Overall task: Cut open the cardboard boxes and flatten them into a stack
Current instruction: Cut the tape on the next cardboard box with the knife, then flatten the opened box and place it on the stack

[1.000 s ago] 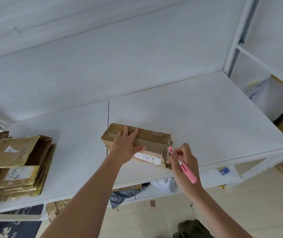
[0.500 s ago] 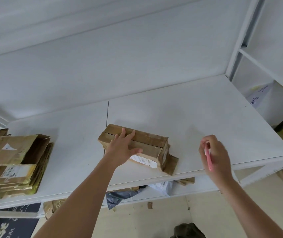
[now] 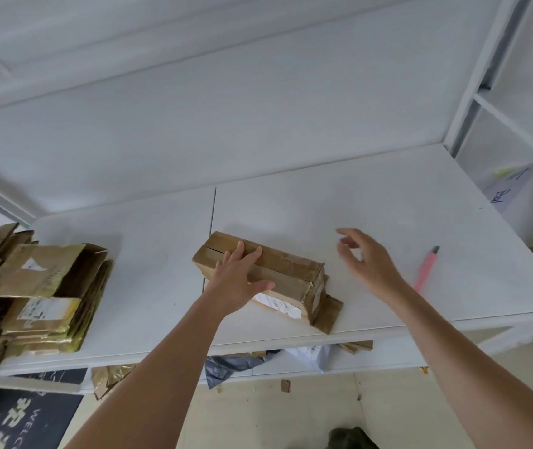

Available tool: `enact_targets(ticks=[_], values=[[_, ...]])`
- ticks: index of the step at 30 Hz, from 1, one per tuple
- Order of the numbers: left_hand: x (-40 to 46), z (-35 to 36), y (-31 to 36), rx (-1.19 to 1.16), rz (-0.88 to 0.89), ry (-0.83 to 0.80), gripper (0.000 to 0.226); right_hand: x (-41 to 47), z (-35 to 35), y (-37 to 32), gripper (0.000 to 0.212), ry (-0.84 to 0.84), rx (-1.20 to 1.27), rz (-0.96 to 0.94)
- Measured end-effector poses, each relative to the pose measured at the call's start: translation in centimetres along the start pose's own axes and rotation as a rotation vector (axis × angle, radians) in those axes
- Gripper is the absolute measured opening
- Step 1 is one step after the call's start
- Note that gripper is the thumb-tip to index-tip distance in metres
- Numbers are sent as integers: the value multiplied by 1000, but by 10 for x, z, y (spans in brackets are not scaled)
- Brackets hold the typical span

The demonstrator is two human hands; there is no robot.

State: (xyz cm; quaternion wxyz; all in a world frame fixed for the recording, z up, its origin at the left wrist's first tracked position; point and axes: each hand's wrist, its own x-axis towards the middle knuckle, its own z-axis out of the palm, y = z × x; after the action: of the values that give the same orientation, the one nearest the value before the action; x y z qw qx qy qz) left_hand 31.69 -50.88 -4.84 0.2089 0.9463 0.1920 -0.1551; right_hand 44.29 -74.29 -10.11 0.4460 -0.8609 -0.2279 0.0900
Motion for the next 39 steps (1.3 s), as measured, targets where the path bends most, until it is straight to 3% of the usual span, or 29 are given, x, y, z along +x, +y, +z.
enact_targets(ticks=[2,4,7,10,12,14,16,18,24,32,36,39], values=[[-3,-1,-5,-54,6,-7,83,-5,21,-39,36,-184,120,-14],[-7,-2,-18,-92,-43,37,86,-20,47,-58,35,-262,-10,-76],[-17,-4,-51,-162,-270,185,104,-43,79,-65,35,-213,-131,-84],[-34,-7,-73,-562,-463,145,116,-69,102,-76,42,-198,-117,-102],[-45,-6,-78,-929,-522,93,100,-83,115,-90,45,-207,-92,-124],[-53,-5,-83,-1109,-493,-1,68,-87,127,-102,46,-215,-78,-146],[-57,-3,-90,-1134,-472,14,50,-85,135,-111,46,-235,-85,-148],[-59,-1,-97,-1162,-488,98,45,-82,139,-119,45,-262,-110,-155],[-57,10,-101,-1208,-542,246,53,-61,140,-153,37,-231,-304,-151],[-59,9,-108,-1231,-559,248,53,-49,149,-194,37,-313,-632,-151],[-61,10,-109,-1223,-547,244,47,-46,151,-198,28,-342,-581,-137],[-62,8,-108,-1197,-548,249,43,-39,143,-191,20,-407,-390,-66]])
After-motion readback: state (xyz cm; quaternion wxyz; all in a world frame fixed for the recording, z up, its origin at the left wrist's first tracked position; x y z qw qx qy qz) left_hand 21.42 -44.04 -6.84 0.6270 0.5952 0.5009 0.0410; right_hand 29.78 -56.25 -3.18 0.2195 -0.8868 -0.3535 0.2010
